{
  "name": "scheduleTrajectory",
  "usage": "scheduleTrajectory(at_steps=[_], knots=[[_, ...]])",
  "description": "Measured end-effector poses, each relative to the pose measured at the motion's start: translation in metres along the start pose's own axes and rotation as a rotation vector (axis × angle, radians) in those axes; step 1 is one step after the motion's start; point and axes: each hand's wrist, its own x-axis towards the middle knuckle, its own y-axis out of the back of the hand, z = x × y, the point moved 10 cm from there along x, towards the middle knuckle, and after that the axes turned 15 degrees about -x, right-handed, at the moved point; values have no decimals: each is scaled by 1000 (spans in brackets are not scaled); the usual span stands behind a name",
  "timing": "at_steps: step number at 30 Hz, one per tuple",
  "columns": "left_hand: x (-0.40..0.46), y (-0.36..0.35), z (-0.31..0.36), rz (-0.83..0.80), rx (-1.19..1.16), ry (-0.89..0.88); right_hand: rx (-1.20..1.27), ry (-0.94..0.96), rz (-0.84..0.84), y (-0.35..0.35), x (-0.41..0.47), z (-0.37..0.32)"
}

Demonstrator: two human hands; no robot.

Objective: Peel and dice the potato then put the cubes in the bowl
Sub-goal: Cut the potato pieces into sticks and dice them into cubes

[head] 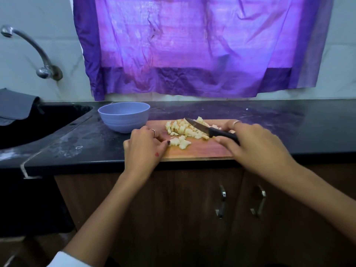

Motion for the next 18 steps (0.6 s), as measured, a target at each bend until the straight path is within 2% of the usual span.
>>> scheduleTrajectory(at_steps=[2,6,9,11,14,18], knots=[[6,-5,5,-31,19,-7,99,-34,-3,-4,-2,22],[19,-10,6,-68,-9,27,176,25,-48,-8,-18,33],[21,-11,-2,-59,-201,92,121,66,-97,-17,-21,31],[22,-7,-8,4,-267,107,65,101,-78,-19,-13,24],[21,-2,-14,51,-272,111,-4,138,-34,-21,9,8],[24,-9,-22,19,-191,125,-68,102,-12,-39,44,-3]])
